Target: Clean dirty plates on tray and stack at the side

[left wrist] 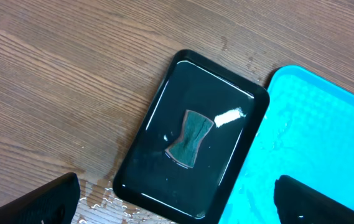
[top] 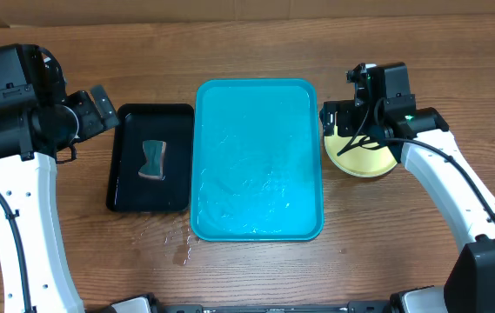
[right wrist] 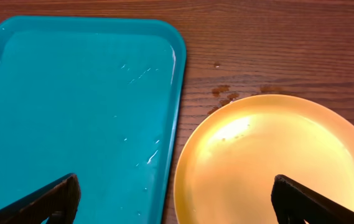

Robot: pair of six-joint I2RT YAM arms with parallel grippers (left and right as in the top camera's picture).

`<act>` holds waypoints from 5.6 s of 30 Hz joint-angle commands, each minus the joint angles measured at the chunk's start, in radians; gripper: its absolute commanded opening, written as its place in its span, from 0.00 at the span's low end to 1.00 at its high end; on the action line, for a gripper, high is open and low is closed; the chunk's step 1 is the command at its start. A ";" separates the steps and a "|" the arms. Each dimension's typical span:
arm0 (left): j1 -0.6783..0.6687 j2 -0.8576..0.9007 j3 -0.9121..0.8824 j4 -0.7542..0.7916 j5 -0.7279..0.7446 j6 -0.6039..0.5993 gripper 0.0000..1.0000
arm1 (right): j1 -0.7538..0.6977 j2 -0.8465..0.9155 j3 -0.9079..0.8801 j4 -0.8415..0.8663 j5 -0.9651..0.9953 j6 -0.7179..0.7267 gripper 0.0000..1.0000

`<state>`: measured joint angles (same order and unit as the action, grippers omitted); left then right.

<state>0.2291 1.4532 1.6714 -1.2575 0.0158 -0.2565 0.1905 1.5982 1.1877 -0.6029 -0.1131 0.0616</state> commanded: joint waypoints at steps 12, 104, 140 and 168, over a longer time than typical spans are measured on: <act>0.000 0.000 0.013 0.002 0.007 -0.013 1.00 | -0.001 -0.005 0.011 0.003 0.027 -0.014 1.00; 0.000 0.000 0.013 0.002 0.007 -0.013 1.00 | -0.001 -1.257 -0.111 -0.192 -0.005 -0.010 0.99; 0.000 0.000 0.013 0.002 0.007 -0.013 1.00 | -0.041 -1.594 -0.858 0.979 0.002 0.028 1.00; 0.000 0.000 0.013 0.002 0.007 -0.013 1.00 | -0.042 -1.595 -1.180 0.718 0.019 0.069 1.00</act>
<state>0.2291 1.4532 1.6718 -1.2572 0.0158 -0.2565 0.1509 0.0120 0.0185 0.1688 -0.0971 0.1120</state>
